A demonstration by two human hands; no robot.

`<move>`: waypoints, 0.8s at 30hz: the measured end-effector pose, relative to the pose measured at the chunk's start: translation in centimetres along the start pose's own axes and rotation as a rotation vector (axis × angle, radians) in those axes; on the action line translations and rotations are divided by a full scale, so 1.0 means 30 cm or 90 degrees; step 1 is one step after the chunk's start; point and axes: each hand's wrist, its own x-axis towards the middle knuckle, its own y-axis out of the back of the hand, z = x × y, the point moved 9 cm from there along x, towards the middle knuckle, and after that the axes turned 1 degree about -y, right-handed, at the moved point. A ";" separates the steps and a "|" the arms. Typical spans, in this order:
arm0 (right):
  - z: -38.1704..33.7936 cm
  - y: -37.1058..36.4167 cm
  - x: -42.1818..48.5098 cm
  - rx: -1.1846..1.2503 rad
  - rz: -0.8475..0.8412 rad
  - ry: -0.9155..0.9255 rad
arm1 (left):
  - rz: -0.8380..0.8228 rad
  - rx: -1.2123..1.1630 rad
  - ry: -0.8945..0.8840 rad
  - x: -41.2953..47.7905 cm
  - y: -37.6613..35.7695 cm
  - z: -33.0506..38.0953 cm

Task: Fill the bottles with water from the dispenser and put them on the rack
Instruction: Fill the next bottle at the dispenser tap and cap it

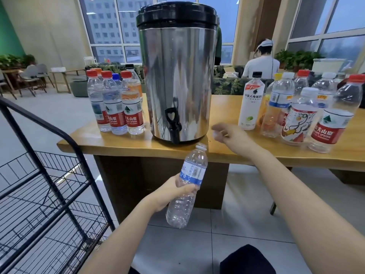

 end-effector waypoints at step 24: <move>-0.377 -0.023 0.023 -0.035 0.258 0.238 | 0.255 -0.010 0.012 0.047 0.210 -0.027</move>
